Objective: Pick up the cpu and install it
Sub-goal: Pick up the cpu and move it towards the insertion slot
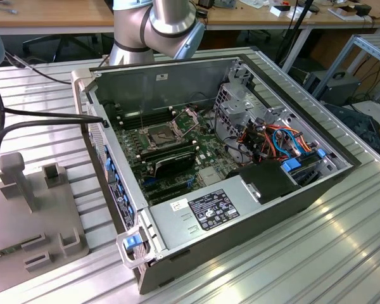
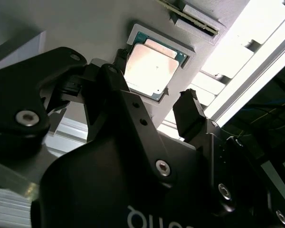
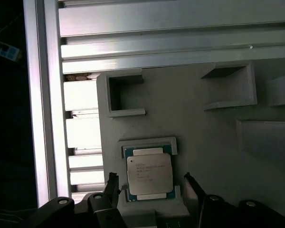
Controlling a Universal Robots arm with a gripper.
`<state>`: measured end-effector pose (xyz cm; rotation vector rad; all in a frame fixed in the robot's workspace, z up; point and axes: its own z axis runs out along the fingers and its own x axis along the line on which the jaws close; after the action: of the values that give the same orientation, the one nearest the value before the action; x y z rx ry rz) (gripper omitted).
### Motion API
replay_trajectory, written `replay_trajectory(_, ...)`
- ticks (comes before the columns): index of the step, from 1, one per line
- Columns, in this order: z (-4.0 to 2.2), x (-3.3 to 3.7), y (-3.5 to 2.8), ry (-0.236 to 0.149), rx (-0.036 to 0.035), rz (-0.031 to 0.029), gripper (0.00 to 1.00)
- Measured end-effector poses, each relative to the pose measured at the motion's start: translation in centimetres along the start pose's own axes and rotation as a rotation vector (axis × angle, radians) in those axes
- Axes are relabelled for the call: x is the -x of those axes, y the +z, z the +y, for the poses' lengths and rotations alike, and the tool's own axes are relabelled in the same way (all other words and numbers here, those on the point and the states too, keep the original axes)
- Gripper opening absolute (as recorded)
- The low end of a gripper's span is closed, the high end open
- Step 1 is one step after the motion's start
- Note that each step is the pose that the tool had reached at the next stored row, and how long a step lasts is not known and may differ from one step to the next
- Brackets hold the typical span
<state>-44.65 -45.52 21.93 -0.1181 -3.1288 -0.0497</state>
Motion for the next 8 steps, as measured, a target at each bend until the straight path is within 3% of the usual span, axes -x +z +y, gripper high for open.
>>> replay_trajectory(8, -0.01, 0.0, 0.3, 0.0, 0.0001, -0.0001, 0.66)
